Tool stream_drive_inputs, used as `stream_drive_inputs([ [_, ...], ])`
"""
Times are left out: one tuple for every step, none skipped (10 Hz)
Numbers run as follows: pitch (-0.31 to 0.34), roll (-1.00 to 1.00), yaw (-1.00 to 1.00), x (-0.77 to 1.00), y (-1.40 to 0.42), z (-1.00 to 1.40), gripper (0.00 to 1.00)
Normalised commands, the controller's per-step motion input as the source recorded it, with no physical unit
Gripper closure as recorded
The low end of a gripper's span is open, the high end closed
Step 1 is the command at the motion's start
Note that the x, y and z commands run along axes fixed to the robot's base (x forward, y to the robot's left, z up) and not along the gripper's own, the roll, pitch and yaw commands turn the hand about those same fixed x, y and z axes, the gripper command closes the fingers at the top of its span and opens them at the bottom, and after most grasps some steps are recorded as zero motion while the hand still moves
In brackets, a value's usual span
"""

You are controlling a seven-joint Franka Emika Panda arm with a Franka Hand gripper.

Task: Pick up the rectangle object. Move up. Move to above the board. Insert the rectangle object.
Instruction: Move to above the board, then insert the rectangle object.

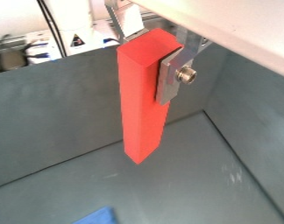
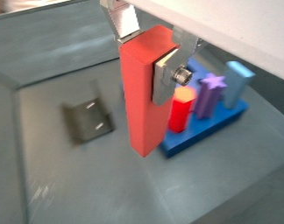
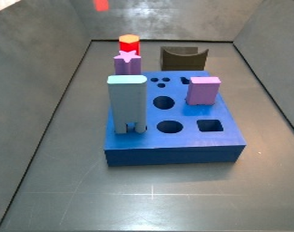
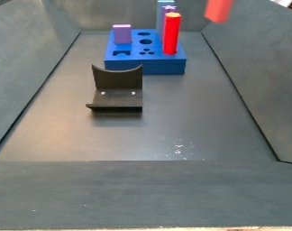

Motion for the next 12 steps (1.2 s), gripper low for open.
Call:
stream_drive_inputs([
  [0.255, -0.01, -1.00, 0.57, -1.00, 0.13, 1.00],
  [0.316, -0.01, -1.00, 0.58, -1.00, 0.14, 1.00],
  [0.320, -0.02, -0.88, 0.58, -1.00, 0.14, 1.00],
  [0.268, -0.04, -0.53, 0.60, -1.00, 0.14, 1.00],
  [0.242, -0.04, -0.39, 0.61, -1.00, 0.15, 1.00],
  [0.202, -0.03, -0.18, 0.63, -1.00, 0.16, 1.00],
  [0.169, -0.02, -0.08, 0.64, -1.00, 0.16, 1.00],
  [0.153, 0.01, -0.05, 0.48, -0.72, 0.12, 1.00],
  [0.144, 0.02, -0.03, 0.38, -0.52, 0.09, 1.00],
  [0.106, 0.03, -0.01, 0.22, -0.26, 0.06, 1.00],
  [0.073, 0.04, 0.00, 0.14, -0.17, 0.04, 1.00],
  [-0.087, 0.00, -0.03, 0.37, -0.03, -0.10, 1.00],
])
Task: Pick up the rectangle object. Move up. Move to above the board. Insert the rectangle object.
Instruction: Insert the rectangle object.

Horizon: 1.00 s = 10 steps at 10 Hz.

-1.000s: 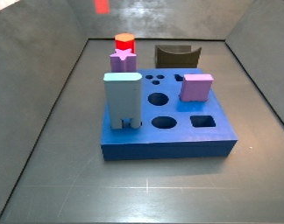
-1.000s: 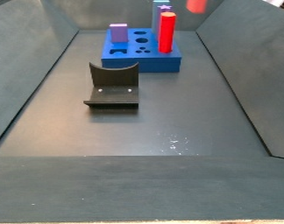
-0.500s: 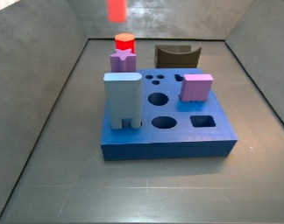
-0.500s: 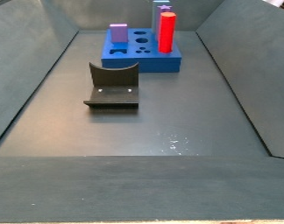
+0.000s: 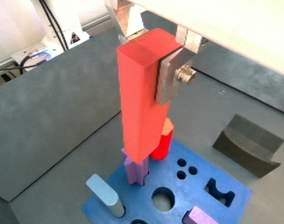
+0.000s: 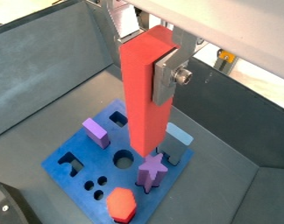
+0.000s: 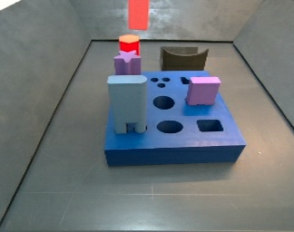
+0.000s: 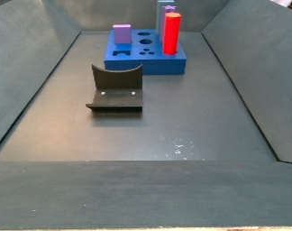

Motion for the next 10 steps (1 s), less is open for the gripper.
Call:
stream_drive_inputs([
  [-0.179, 0.00, -0.22, 0.79, -0.18, -0.24, 1.00],
  [-0.190, 0.00, -0.14, 0.87, -0.21, -0.31, 1.00],
  [-0.193, 0.00, -0.11, 0.93, -0.17, -0.31, 1.00],
  [-0.189, 0.00, -0.15, 0.89, -0.17, -0.35, 1.00],
  [-0.183, 0.02, -0.27, 0.79, -0.17, -0.40, 1.00],
  [-0.160, 0.08, -0.43, 0.65, -0.15, -0.48, 1.00],
  [-0.129, 0.11, -0.55, 0.54, -0.14, -0.50, 1.00],
  [-0.097, 0.12, -0.64, 0.46, -0.13, -0.50, 1.00],
  [-0.090, 0.07, -0.77, 0.32, -0.08, -0.42, 1.00],
  [-0.073, 0.03, -0.81, 0.28, -0.06, -0.33, 1.00],
])
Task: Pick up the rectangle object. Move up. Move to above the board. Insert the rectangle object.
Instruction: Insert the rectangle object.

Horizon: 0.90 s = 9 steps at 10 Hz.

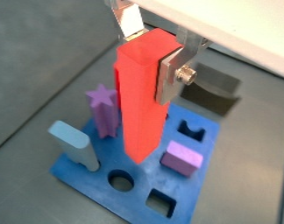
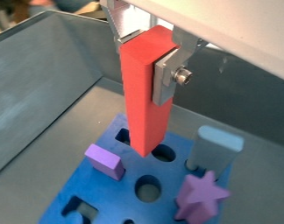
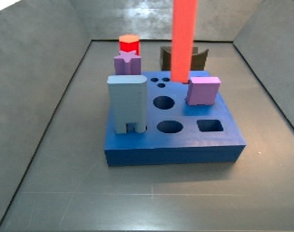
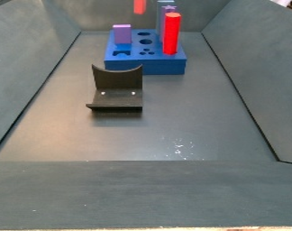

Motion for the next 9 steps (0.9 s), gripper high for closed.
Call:
stream_drive_inputs([
  [-0.047, 0.01, -0.83, 0.25, -0.04, -0.26, 1.00],
  [0.000, 0.02, -0.79, 0.28, -0.02, -0.25, 1.00],
  [0.000, 0.07, -0.69, 0.34, -0.02, -0.31, 1.00],
  [0.010, 0.14, -0.61, 0.40, 0.00, -0.43, 1.00],
  [0.006, 0.18, -0.59, 0.43, 0.00, -0.53, 1.00],
  [0.007, 0.20, -0.59, 0.43, 0.00, -0.57, 1.00],
  [0.003, 0.22, -0.56, 0.47, 0.00, -0.62, 1.00],
  [0.016, 0.20, -0.49, 0.53, 0.00, -0.57, 1.00],
  [0.004, 0.09, -0.50, 0.52, -0.03, -0.22, 1.00],
])
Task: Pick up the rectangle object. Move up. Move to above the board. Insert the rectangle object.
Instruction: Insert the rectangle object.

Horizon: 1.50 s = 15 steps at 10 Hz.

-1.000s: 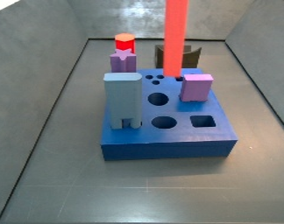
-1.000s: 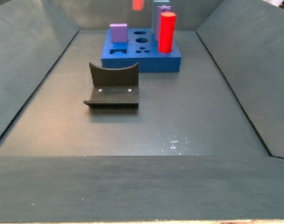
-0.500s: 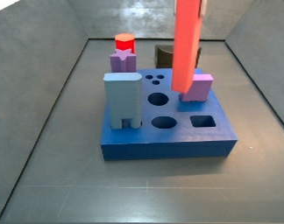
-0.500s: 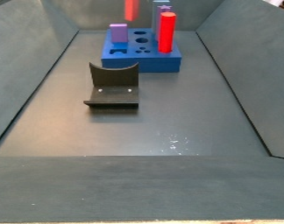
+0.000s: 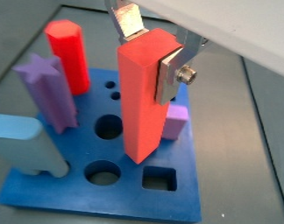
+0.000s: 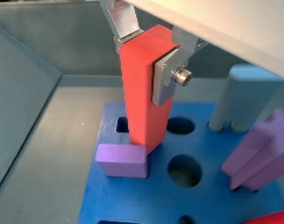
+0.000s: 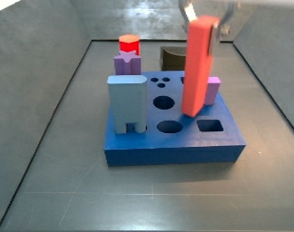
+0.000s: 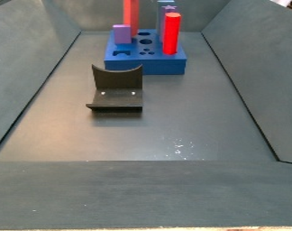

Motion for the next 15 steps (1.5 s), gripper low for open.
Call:
stream_drive_inputs([
  [0.000, 0.00, -0.61, 0.41, -0.04, 0.00, 1.00],
  [0.000, -0.02, -0.80, 0.22, -0.04, 0.07, 1.00],
  [0.000, -0.01, -0.85, 0.15, -0.03, 0.05, 1.00],
  [0.003, 0.00, -0.92, 0.06, -0.03, 0.04, 1.00],
  [0.003, 0.00, -1.00, 0.00, -0.02, 0.01, 1.00],
  [0.023, 0.00, -1.00, 0.00, -0.01, 0.01, 1.00],
  [0.040, 0.00, -0.99, 0.00, -0.03, 0.02, 1.00],
  [0.066, 0.00, -0.92, 0.00, -0.05, 0.07, 1.00],
  [0.064, -0.01, -0.87, 0.04, -0.06, 0.09, 1.00],
  [0.043, -0.02, -0.75, 0.21, -0.06, 0.11, 1.00],
  [0.066, 0.00, -0.63, 0.30, -0.06, 0.06, 1.00],
  [0.147, 0.00, -0.35, 0.50, -0.15, 0.00, 1.00],
  [0.296, 0.10, -0.09, 0.53, -0.31, 0.00, 1.00],
  [0.351, 0.22, 0.00, 0.39, -0.33, 0.00, 1.00],
  [0.303, 0.19, 0.00, 0.19, -0.24, 0.00, 1.00],
])
